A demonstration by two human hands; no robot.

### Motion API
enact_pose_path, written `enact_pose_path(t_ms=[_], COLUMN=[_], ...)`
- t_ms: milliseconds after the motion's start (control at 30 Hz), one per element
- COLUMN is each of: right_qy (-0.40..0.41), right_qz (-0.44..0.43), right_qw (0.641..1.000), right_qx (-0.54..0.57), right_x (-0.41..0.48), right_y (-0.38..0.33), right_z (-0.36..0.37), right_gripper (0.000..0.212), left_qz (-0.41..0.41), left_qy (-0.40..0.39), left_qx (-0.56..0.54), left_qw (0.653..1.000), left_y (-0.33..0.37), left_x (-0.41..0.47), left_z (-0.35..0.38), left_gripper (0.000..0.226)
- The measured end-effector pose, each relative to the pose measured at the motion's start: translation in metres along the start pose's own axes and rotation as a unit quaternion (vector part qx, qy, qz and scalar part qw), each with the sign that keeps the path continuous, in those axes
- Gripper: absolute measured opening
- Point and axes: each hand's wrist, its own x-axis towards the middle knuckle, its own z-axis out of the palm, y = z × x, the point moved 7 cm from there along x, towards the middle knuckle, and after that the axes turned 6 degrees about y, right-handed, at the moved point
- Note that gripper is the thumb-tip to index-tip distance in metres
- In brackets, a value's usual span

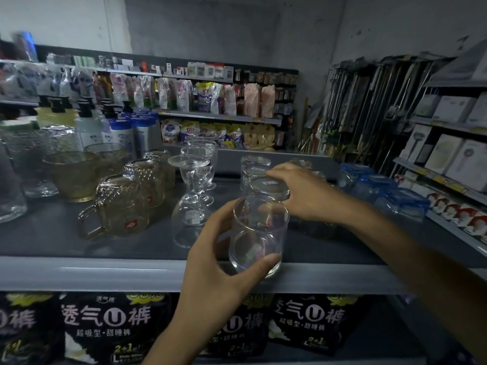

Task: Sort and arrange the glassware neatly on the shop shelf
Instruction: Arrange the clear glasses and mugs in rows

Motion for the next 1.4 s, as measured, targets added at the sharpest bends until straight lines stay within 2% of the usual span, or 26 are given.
enact_pose_path(t_ms=[267, 533, 767, 867, 1000, 1067, 1167, 1300, 1400], right_qy=[0.014, 0.017, 0.032, 0.084, 0.148, 0.166, 0.164, 0.120, 0.128], right_qz=[-0.020, -0.008, -0.021, -0.032, -0.020, -0.002, 0.040, 0.077, 0.093], right_qw=[1.000, 1.000, 0.999, 0.996, 0.982, 0.961, 0.908, 0.834, 0.760], right_qx=[-0.005, -0.011, -0.011, 0.022, 0.118, 0.220, 0.384, 0.534, 0.630], right_x=[-0.002, -0.007, -0.011, -0.023, -0.055, -0.074, -0.104, -0.130, -0.137], right_y=[-0.001, 0.000, 0.003, 0.003, 0.002, -0.001, -0.007, -0.022, -0.023], right_z=[-0.010, -0.003, -0.006, -0.017, -0.035, -0.037, -0.028, 0.001, 0.011], right_gripper=[0.069, 0.077, 0.072, 0.065, 0.047, 0.039, 0.032, 0.050, 0.047], left_qz=[0.004, 0.004, 0.002, -0.006, -0.013, -0.015, -0.035, -0.065, -0.078], left_qy=[0.004, 0.006, 0.011, 0.017, 0.026, 0.035, 0.047, 0.036, 0.041], left_qx=[0.007, -0.005, -0.009, -0.021, -0.033, -0.038, -0.076, -0.146, -0.164], left_qw=[1.000, 1.000, 1.000, 1.000, 0.999, 0.999, 0.995, 0.986, 0.983], left_y=[-0.003, -0.002, 0.002, 0.005, 0.008, 0.009, 0.014, 0.026, 0.035], left_x=[0.001, -0.001, -0.002, -0.002, 0.000, 0.001, 0.004, 0.009, 0.008], left_z=[-0.002, -0.003, -0.003, -0.003, -0.004, -0.003, 0.003, 0.019, 0.031], left_gripper=[0.081, 0.080, 0.078, 0.077, 0.075, 0.074, 0.068, 0.072, 0.071])
